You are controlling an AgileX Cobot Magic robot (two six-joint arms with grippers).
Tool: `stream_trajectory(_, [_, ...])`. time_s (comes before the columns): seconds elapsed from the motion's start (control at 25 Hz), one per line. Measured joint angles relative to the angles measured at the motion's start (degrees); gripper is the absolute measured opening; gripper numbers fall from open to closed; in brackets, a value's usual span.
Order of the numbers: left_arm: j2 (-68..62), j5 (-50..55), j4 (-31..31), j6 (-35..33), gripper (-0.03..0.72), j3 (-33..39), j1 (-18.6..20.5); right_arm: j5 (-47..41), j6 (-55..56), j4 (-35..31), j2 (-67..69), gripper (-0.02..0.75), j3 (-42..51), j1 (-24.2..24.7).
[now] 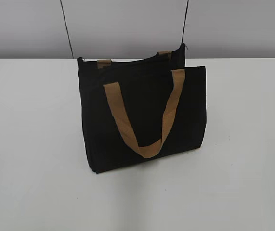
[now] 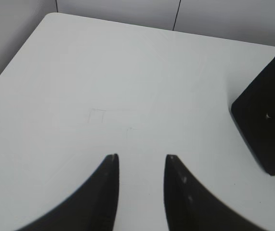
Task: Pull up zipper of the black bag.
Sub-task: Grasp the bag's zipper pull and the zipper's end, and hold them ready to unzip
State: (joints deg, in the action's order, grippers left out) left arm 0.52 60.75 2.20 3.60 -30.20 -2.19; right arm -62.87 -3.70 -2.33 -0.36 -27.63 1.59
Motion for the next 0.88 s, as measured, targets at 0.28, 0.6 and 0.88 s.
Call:
stream_trajectory(0.28, [0.00,0.00,0.00,0.00,0.244,0.00,0.00,0.00,0.00,0.00,0.00,0.306,0.00,0.00])
stream_trajectory(0.6, [0.00,0.00,0.00,0.00,0.244,0.00,0.00,0.00,0.00,0.00,0.00,0.306,0.00,0.00])
stream_trajectory(0.88, [-2.35,-0.99,-0.06,0.00,0.244,-0.46,0.00,0.00,0.00,0.00,0.00,0.306,0.00,0.00])
